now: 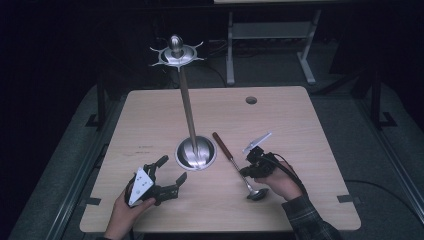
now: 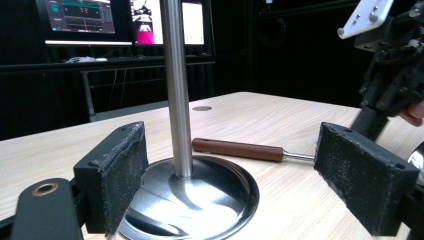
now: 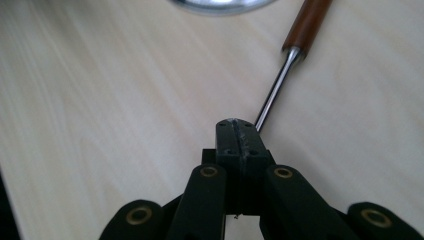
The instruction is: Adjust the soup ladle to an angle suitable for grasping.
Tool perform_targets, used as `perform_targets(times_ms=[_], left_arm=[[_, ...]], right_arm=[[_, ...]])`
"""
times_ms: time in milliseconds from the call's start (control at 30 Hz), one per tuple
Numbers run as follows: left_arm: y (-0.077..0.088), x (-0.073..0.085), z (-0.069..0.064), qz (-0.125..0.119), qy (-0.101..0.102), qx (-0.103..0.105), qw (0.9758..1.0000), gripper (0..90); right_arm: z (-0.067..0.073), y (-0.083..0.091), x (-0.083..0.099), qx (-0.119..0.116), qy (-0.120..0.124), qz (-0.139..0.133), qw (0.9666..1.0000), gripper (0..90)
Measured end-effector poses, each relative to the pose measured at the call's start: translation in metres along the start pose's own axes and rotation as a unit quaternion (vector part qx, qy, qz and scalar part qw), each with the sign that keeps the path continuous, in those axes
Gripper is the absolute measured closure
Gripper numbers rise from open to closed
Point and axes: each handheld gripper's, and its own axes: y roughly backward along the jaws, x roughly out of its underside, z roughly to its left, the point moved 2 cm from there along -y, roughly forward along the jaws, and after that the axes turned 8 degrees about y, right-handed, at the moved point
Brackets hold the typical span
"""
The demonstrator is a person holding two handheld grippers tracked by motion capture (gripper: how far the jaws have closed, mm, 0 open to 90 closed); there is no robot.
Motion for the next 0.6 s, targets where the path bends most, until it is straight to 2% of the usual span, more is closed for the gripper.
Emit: perform_targets(times_ms=[133,267,467,600], left_arm=[[0.0,0.0,0.0,0.0,0.0,0.0,1.0,13.3],[0.0,0.0,0.0,-0.001,0.0,0.0,1.0,13.3],[0.0,0.0,0.0,0.0,-0.001,0.0,1.0,13.4],[0.0,0.0,0.0,0.0,-0.001,0.0,1.0,13.4]], right_arm=[[0.006,-0.004,0.002,-0.006,-0.006,0.031,0.9995,89.8],[0.011,-0.01,0.002,-0.017,-0.003,0.047,0.9987,89.7],[0.014,-0.02,0.004,-0.013,-0.005,0.074,0.9971,89.7],[0.013,-0.022,0.005,-0.012,-0.004,0.081,0.9966,89.7]])
